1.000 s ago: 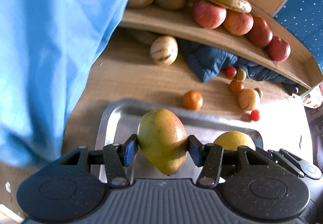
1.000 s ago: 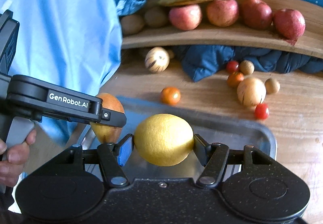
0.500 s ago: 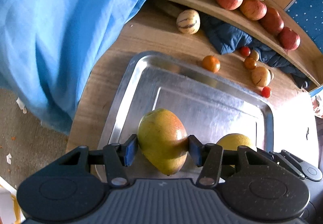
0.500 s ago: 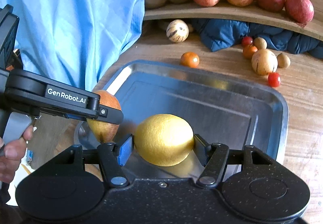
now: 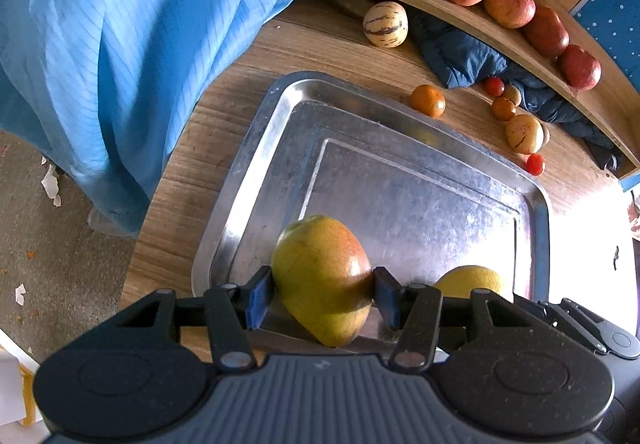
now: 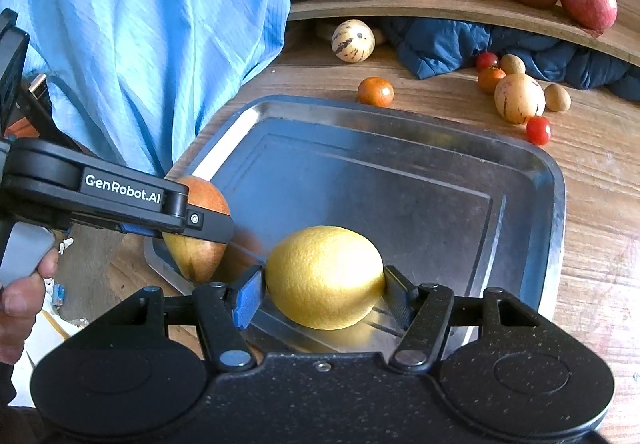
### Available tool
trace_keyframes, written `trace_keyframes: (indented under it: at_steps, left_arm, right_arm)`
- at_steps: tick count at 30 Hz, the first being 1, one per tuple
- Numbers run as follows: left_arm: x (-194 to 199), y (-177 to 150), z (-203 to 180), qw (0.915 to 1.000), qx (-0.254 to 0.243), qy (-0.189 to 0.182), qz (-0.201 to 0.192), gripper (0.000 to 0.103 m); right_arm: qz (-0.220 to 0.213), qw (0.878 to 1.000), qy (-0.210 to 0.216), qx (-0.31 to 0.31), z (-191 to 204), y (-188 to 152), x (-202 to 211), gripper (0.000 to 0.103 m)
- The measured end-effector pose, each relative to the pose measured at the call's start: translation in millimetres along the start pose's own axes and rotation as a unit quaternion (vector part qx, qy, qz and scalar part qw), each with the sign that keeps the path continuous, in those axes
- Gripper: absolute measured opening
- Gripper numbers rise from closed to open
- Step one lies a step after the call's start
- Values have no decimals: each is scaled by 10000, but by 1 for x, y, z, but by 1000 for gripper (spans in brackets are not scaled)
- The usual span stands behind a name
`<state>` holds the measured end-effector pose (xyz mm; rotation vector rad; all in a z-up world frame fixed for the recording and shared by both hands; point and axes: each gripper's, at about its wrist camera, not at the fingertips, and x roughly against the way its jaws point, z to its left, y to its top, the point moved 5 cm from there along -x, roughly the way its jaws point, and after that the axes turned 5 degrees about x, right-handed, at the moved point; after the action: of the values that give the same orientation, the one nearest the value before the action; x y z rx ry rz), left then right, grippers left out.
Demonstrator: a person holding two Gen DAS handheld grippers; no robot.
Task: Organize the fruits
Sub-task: 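Close the left tool on the mango while the right tool grasps the lemon, then lower mango and lemon onto the tray and open both tools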
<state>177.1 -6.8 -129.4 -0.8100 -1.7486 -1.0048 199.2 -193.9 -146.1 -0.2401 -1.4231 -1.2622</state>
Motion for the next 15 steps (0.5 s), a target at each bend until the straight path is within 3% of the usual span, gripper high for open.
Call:
trace_keyframes:
  at_steps: [15]
  left_arm:
    - [15,-6,-3,9997,-43,139,-180,63]
  right_arm:
    - [-233,9997,32,-5,-6,3,19,68]
